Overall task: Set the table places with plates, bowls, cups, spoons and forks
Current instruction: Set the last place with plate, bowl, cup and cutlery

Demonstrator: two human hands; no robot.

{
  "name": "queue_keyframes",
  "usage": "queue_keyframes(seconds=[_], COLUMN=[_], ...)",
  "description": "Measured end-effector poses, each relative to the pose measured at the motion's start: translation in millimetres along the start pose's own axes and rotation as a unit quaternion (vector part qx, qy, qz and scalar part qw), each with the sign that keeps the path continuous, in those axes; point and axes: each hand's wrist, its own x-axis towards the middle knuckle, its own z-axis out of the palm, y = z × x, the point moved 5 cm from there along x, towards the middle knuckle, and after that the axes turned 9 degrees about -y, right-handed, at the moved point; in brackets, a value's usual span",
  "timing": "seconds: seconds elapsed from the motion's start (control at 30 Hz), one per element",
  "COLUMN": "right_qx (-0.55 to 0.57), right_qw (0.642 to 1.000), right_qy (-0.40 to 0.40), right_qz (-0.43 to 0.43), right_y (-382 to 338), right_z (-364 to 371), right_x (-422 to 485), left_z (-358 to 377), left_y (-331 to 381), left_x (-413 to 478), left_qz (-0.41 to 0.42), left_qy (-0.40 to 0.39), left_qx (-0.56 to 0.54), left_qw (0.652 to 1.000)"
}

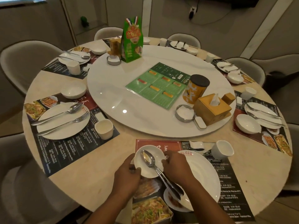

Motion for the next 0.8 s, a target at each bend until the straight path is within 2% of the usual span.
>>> queue_keyframes(seconds=[0.23,0.8], right_qx=[0.040,0.047], right_qw=[0.998,0.996], right_qy=[0.029,0.048], right_qz=[0.026,0.063], right_y=[-5.0,-17.1], right_z=[-7.5,-17.9], right_x=[25.0,15.2], left_z=[-5.8,-11.4], left_y=[20.3,28.2], left_x=[34.4,36.6], left_qz=[0.013,-0.008], left_qy=[-0.059,-0.069], left_qx=[-0.018,-0.044], left_qw=[0.998,0.997])
